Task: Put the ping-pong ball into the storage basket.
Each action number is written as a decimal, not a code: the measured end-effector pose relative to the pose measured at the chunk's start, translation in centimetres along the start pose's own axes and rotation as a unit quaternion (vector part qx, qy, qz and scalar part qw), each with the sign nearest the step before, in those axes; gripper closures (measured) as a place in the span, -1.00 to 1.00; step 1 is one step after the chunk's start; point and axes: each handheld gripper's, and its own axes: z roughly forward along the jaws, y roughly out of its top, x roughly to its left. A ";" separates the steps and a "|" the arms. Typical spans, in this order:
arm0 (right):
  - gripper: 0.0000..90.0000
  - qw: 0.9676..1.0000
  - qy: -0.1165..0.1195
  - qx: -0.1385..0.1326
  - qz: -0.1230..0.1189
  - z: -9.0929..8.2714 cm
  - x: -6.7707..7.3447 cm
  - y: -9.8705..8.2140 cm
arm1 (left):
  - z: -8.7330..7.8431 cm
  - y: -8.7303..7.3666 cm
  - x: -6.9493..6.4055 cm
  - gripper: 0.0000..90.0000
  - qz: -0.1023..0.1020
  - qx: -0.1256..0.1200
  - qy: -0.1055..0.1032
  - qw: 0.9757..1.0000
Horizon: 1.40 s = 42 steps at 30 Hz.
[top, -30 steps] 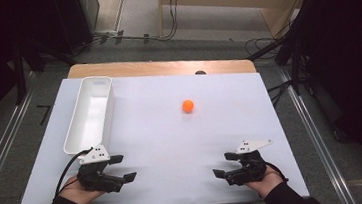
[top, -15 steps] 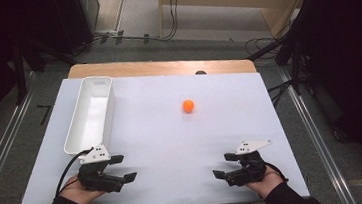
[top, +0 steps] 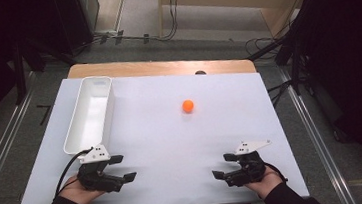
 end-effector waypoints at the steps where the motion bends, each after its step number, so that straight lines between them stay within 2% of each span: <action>1: -0.57 1.000 0.002 0.000 0.000 0.0 0.0 0.0 | 0.0 0.0 0.0 -0.54 -0.001 -0.001 -0.001 1.000; 10: -0.57 1.000 0.003 0.002 0.000 0.0 0.1 0.0 | 0.0 0.2 -0.1 -0.54 -0.005 -0.001 -0.004 1.000; 12: -0.57 1.000 0.004 0.002 0.001 0.1 0.1 0.0 | 0.0 0.5 -0.2 -0.54 -0.010 0.007 -0.008 1.000; 21: -0.57 1.000 0.002 0.002 -0.002 0.2 0.0 0.0 | 0.1 1.3 -0.6 -0.54 -0.012 0.004 -0.016 1.000; 22: -0.57 1.000 0.002 0.001 -0.002 0.2 0.0 0.0 | 0.1 1.5 -0.5 -0.55 -0.015 0.013 -0.016 1.000; 23: -0.57 1.000 0.003 0.002 -0.002 0.2 0.0 0.0 | 0.1 1.6 -0.5 -0.63 -0.016 0.018 -0.014 1.000; 25: -0.57 1.000 0.003 0.002 -0.001 0.2 0.1 0.0 | 0.1 1.8 -0.6 -0.63 -0.011 0.018 -0.012 1.000; 27: -0.57 1.000 0.006 0.001 0.000 0.2 0.1 0.1 | 0.1 2.1 -0.7 -0.72 -0.012 0.013 -0.015 1.000; 29: -0.57 1.000 0.006 0.002 -0.002 0.2 0.0 0.1 | 0.2 2.4 -0.9 -0.72 -0.010 0.004 -0.019 1.000; 33: -0.57 1.000 0.006 0.002 -0.001 0.2 0.0 0.1 | 0.5 3.2 -1.4 -0.87 -0.011 0.001 -0.015 1.000; 34: -0.57 1.000 0.004 0.003 0.000 0.2 0.0 0.1 | 0.6 3.4 -1.5 -0.99 -0.015 0.001 -0.016 1.000; 36: -0.57 1.000 0.003 0.001 0.003 0.2 0.0 0.0 | 0.8 3.6 -1.6 -1.00 -0.011 -0.008 -0.015 1.000; 38: -0.57 1.000 0.004 0.002 0.001 0.2 0.0 0.0 | 1.0 3.8 -1.6 -1.00 -0.011 -0.008 -0.020 1.000; 42: -0.57 1.000 0.004 0.001 0.002 0.2 0.0 0.0 | 1.4 4.3 -1.8 -1.00 -0.002 -0.002 -0.014 1.000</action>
